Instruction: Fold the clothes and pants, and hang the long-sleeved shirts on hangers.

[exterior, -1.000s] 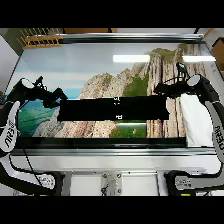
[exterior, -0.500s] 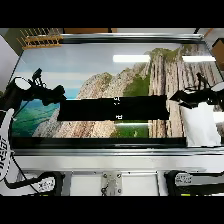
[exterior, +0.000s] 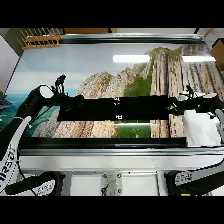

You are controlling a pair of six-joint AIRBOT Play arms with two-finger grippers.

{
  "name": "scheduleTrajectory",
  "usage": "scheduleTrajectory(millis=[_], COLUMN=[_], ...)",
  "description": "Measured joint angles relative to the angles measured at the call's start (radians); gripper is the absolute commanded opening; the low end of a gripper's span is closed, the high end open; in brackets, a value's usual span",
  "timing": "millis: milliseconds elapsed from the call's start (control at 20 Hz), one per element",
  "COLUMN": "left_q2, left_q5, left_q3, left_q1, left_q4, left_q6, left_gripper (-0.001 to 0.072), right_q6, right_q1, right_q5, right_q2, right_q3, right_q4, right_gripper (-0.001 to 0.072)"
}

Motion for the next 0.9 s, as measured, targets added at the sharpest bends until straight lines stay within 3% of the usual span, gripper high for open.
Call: scheduleTrajectory(millis=[100,150,200,300,450,600,900], left_q2=[-0.003,-0.004,-0.004,-0.006,-0.015,-0.083,-0.354], left_q5=[0.015,0.023,0.037,0.064,0.117,0.142,0.126], left_q3=[-0.002,-0.002,-0.003,-0.003,0.001,0.059,0.347], left_q1=[-0.025,-0.034,-0.041,-0.051,-0.077,-0.127,-0.274], left_q4=[0.0,0.0,0.0,0.0,0.001,0.001,0.002], left_q6=[-0.008,-0.015,-0.026,-0.048,-0.069,-0.077,-0.076], left_gripper=[0.0005,0.0005,0.0005,0.0004,0.0004,0.0004,0.0004], right_q6=[-0.008,-0.012,-0.015,-0.016,-0.014,0.064,0.219], right_q1=[0.036,0.054,0.069,0.09,0.097,0.093,0.126], right_q5=[0.0,0.0,-0.006,-0.013,-0.02,0.014,0.251], right_q2=[-0.014,-0.018,-0.022,-0.029,-0.023,0.006,0.067], right_q3=[0.0,-0.001,-0.002,-0.004,0.007,0.082,0.398], right_q4=[0.024,0.03,0.027,0.012,0.012,-0.105,-0.366], right_gripper=[0.0706,0.0542,0.0307,0.0012,0.0015,0.0015,0.0015])
